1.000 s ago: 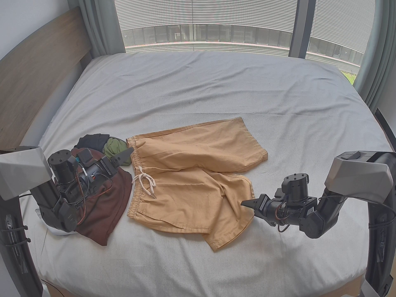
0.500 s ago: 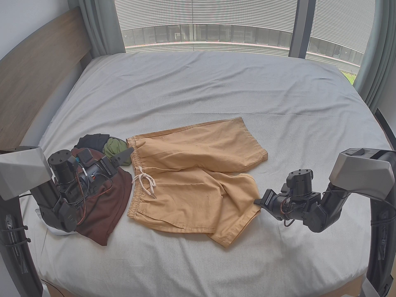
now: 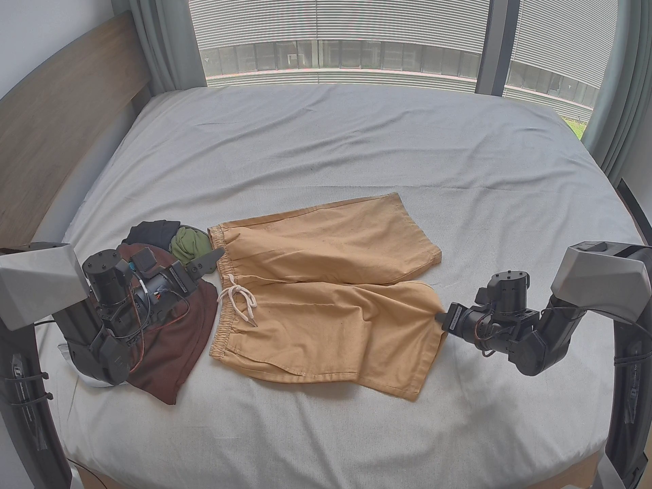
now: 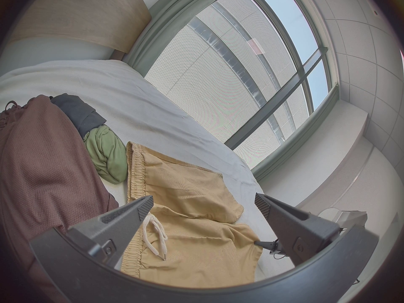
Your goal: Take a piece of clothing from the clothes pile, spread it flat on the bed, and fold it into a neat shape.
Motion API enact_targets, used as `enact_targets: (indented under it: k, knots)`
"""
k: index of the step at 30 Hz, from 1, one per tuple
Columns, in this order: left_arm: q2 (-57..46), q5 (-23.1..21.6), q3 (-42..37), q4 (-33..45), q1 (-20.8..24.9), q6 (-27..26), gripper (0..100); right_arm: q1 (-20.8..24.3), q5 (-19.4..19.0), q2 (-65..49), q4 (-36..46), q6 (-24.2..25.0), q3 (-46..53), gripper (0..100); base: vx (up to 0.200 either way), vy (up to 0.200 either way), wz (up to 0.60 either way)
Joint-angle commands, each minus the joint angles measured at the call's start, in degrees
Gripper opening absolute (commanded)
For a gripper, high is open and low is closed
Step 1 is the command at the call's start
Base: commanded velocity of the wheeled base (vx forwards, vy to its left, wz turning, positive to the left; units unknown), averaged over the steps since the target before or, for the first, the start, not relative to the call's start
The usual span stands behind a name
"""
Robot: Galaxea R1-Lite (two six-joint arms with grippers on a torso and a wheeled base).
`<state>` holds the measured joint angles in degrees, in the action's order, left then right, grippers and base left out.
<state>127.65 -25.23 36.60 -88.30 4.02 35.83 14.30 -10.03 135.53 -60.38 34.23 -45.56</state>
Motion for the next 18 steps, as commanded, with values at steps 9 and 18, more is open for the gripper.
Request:
enact_targets:
  k: [9, 18]
  knots:
    - [1.73, -0.34, 0.05, -0.03, 0.2, -2.52, 100, -1.29, 0.01, 4.21, -9.49, -4.52, 0.38, 0, 0.0, 0.0, 0.0]
    - [1.73, -0.43, 0.23, -0.03, 0.11, -2.43, 100, -1.73, -0.51, 4.04, -9.76, -3.56, 0.47, 100, 0.0, 0.0, 0.0]
